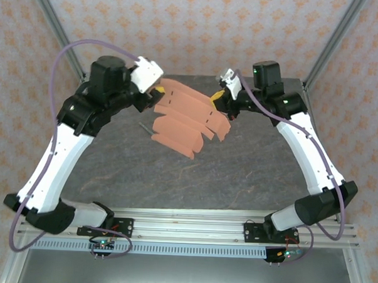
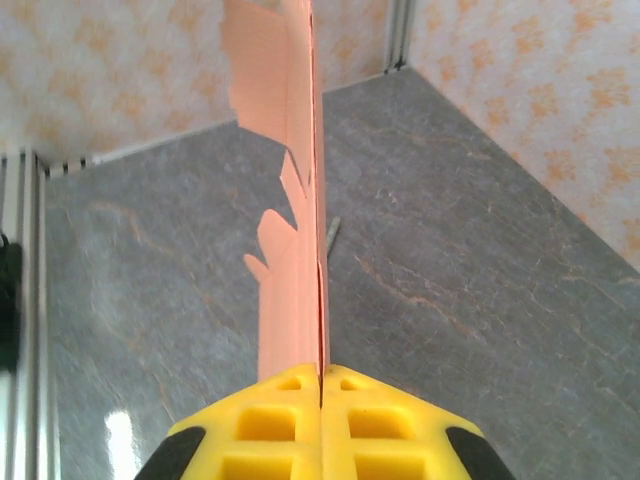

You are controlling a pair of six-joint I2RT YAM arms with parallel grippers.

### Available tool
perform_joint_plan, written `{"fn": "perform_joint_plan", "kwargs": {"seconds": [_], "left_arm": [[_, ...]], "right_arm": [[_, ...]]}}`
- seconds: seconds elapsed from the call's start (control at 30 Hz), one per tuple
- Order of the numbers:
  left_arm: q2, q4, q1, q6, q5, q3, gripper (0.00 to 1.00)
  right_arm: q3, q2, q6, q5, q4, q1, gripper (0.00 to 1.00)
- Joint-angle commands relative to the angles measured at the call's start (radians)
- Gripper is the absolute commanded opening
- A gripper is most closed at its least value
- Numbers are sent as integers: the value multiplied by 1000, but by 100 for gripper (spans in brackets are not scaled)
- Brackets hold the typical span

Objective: Fold the paper box

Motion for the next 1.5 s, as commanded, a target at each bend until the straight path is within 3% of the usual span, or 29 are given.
{"fn": "perform_joint_plan", "kwargs": {"seconds": [0.0,0.23,0.47,0.97,1.1,1.23,1.33,1.47], "left_arm": [[-83,192,33,-341,35,-189,58],[-215,329,61,-554,62,-559,66],[-244,458,83,-597,121,-758,78],[-93,686,149,-506,363,-810,84],[-78,729,201,-500,415,-824,85],[-59,779,215,-489,552,-828,85],[-39,793,213,-482,633,-823,80],[-33,782,213,-450,652,-823,73]], "right_arm": [[-19,-65,211,-19,82,-4,0],[-81,-123,351,67,87,-20,0],[-132,-169,384,48,109,-30,0],[-110,-202,335,-56,68,-74,0],[-93,-210,282,-72,21,-84,0],[-97,-215,252,-83,14,-98,0],[-99,-204,256,-113,34,-102,0],[-110,-204,279,-135,86,-102,0]]}}
